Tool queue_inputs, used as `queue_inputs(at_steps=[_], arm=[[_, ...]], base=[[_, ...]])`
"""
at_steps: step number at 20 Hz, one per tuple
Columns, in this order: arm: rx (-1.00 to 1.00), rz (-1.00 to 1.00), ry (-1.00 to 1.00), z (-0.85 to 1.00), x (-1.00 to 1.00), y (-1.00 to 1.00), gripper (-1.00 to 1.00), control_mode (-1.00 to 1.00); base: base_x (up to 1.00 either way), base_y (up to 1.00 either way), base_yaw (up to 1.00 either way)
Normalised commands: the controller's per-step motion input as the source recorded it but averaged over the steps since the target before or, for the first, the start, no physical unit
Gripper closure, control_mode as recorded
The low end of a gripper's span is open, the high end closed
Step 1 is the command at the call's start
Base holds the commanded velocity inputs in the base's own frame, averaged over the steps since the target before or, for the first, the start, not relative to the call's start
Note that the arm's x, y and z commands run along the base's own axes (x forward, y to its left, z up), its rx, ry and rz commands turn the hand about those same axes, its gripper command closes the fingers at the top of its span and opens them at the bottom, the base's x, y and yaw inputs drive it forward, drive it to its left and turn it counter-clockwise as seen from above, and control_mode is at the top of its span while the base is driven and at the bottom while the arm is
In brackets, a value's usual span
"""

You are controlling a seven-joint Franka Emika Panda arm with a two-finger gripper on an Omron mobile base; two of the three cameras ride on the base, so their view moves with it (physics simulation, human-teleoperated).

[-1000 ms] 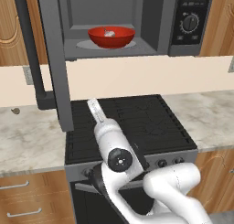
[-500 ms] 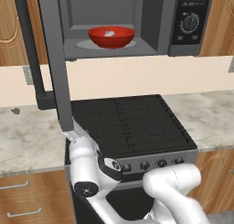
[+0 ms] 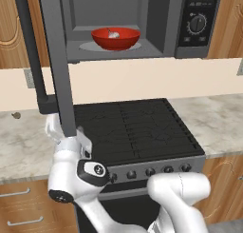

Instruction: Pick the garlic from the sink and place it in the bowl. Then pick the bowl and place it in the microwave. Then close the microwave door and press the start button.

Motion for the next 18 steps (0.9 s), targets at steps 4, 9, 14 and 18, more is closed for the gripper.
queue_inputs(at_steps=[4, 9, 14, 18], arm=[[0.04, -0.09, 0.00, 0.28, -0.01, -0.01, -1.00, -1.00], [0.06, -0.09, -0.08, 0.42, -0.13, -0.10, -1.00, -1.00], [0.08, -0.08, -0.18, 0.49, -0.36, -0.28, -1.00, -1.00], [0.11, -0.07, -0.16, 0.50, -0.31, -0.46, -1.00, -1.00]], base=[[0.00, 0.00, 0.00], [0.00, 0.00, 0.00], [0.00, 0.00, 0.00], [0.00, 0.00, 0.00]])
